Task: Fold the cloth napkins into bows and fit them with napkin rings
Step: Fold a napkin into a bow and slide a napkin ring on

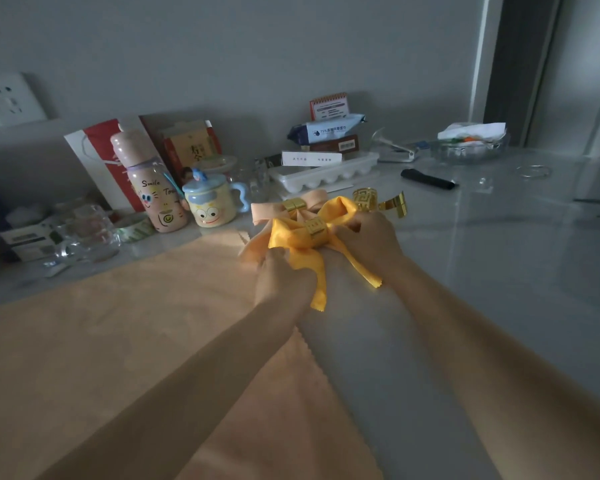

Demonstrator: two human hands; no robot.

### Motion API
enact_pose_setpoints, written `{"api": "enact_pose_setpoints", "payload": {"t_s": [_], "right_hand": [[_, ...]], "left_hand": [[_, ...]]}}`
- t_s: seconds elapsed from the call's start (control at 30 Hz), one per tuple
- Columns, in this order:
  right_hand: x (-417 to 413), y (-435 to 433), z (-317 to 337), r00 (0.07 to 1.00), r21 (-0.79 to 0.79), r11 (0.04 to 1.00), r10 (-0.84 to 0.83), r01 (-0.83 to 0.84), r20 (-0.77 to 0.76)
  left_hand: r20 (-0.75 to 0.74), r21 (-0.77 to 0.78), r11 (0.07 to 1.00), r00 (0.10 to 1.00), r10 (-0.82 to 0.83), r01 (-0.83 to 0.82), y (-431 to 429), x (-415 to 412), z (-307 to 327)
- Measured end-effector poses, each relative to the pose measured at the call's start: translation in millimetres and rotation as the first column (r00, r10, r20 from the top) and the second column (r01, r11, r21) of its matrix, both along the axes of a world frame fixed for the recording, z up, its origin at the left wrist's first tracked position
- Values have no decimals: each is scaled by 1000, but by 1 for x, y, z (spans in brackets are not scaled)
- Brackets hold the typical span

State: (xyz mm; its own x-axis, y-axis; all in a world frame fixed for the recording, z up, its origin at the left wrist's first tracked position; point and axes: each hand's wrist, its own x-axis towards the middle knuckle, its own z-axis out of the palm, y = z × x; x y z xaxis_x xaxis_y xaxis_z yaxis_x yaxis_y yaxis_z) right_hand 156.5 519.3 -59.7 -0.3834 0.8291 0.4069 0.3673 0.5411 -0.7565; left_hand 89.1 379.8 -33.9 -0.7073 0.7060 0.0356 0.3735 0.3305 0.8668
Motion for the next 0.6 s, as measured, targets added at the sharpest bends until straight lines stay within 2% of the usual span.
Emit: {"api": "enact_pose_setpoints", "payload": {"t_s": [0.07, 0.17, 0.3, 0.33, 0.4, 0.53, 0.57, 0.6], "right_hand": [[4, -4, 4, 999, -35, 999, -33, 34, 11], [14, -10, 7, 979, -88, 982, -176, 168, -100], [30, -18, 15, 904, -146, 933, -355, 328, -239], [32, -28, 17, 904, -146, 936, -347, 320, -249], [36, -47, 19, 909, -152, 952, -301, 267, -288], [41, -98, 18, 953, -192, 979, -117, 63, -280], [45, -111, 18, 964, -206, 979, -49, -6, -262], [49, -125, 20, 975, -204, 976, 27, -74, -223]], "left_hand": [[-145, -20, 996, 986, -85, 83, -23, 0, 7], [-385, -204, 967, 895, -225, 155, -66, 2, 11], [-393, -515, 820, 782, -484, 249, -138, 25, -6], [-400, -557, 795, 760, -511, 241, -159, 34, -13], [-501, -614, 761, 641, -581, 209, -187, 45, -32], [-475, -630, 736, 628, -616, 246, -208, 54, -31], [-525, -586, 769, 605, -599, 254, -206, 54, -34], [-483, -563, 774, 644, -594, 291, -208, 55, -30]]}}
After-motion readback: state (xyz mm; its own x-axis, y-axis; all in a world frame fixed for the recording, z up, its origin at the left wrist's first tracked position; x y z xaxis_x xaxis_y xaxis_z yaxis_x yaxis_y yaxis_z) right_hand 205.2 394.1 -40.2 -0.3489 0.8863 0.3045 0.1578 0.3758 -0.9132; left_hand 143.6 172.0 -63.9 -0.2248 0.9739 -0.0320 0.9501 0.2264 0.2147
